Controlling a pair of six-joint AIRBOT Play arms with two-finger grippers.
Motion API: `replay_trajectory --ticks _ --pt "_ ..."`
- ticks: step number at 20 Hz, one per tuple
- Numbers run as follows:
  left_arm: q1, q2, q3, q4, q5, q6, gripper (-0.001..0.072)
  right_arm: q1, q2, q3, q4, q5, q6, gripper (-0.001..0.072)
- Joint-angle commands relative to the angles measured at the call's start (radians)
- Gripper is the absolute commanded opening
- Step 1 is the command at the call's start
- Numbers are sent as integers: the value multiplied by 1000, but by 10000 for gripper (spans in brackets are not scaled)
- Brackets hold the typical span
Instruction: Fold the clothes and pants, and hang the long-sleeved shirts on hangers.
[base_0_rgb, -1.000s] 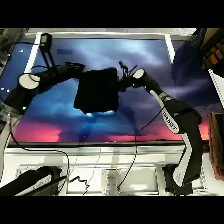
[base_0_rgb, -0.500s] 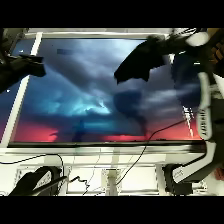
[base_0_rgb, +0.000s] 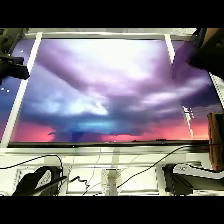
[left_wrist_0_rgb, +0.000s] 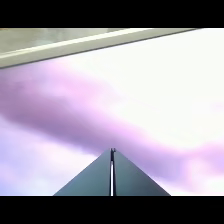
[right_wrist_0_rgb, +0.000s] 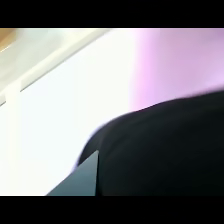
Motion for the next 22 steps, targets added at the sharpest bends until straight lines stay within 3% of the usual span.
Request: replay_trajectory --ticks 1,3,5,7,10,12,18,19,21,22 --pt "4 2 0 5 0 0 21 -242 -2 0 -18 64 -58 3" --pt "4 2 0 5 -1 0 21 -312 -27 -2 -28 101 -122 2" --pt "4 2 0 5 -1 0 21 -359 -63 -2 -71 205 -122 2" --pt "4 2 0 5 -1 0 21 -387 -92 -2 -194 333 -122 4" --pt "4 2 0 5 -1 0 21 -446 -93 -9 -401 386 -91 4" --pt "4 2 0 5 0 0 21 -516 -93 -13 -420 446 -88 4" --pt "4 2 0 5 -1 0 21 -774 -80 -20 -335 445 -90 6" --pt "4 2 0 5 -1 0 20 -811 -80 -20 -326 445 -89 55" --pt "4 2 0 5 -1 0 21 -886 -81 -21 -276 439 -89 447" --pt "4 2 0 5 -1 0 21 -914 -82 -21 -258 426 -89 526"
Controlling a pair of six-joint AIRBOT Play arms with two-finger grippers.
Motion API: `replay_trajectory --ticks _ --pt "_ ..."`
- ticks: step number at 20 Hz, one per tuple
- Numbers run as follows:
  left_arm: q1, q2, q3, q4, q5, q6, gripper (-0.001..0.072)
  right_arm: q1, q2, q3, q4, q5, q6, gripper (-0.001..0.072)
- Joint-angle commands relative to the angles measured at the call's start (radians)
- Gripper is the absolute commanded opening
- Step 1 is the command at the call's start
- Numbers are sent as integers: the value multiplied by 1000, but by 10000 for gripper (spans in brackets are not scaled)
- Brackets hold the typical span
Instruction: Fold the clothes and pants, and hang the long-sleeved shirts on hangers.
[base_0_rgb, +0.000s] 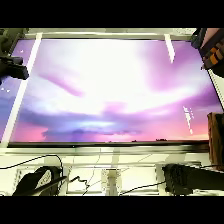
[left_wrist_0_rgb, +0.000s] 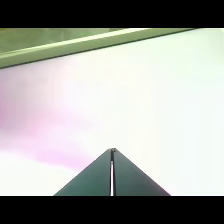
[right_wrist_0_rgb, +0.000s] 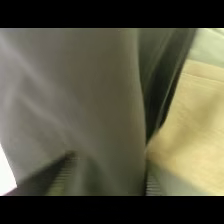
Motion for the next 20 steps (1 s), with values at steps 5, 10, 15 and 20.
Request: replay_trajectory --ticks 5,10,15,20 --pt "1 1 0 0 0 0 20 -172 0 0 162 -16 73 160" --pt "1 1 0 0 0 0 21 -84 21 0 539 -77 50 3" --pt "1 1 0 0 0 0 21 312 145 0 527 -116 50 3" --pt "1 1 0 0 0 0 21 872 258 0 230 -178 47 4"
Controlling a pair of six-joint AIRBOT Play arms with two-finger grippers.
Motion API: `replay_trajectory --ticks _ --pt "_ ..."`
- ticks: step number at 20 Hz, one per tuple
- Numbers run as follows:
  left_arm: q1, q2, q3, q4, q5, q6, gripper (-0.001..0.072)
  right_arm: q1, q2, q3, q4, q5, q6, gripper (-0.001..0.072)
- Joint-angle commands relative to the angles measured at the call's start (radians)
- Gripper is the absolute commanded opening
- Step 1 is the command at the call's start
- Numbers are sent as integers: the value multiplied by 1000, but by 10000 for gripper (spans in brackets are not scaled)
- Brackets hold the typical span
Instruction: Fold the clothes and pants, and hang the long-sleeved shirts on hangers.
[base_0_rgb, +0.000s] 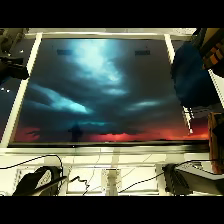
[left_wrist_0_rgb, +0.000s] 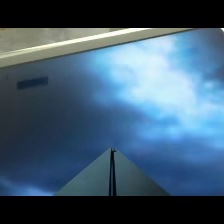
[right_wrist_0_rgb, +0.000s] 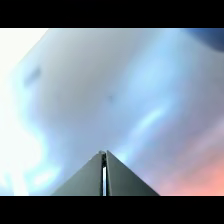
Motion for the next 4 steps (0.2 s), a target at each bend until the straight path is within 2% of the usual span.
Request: replay_trajectory --ticks 1,3,4 --pt "1 1 0 0 0 0 21 378 57 0 -291 -37 -1 4" --pt "1 1 0 0 0 0 20 527 54 -5 -542 -24 60 5" --pt "1 1 0 0 0 0 21 574 53 -9 -607 -22 79 6"
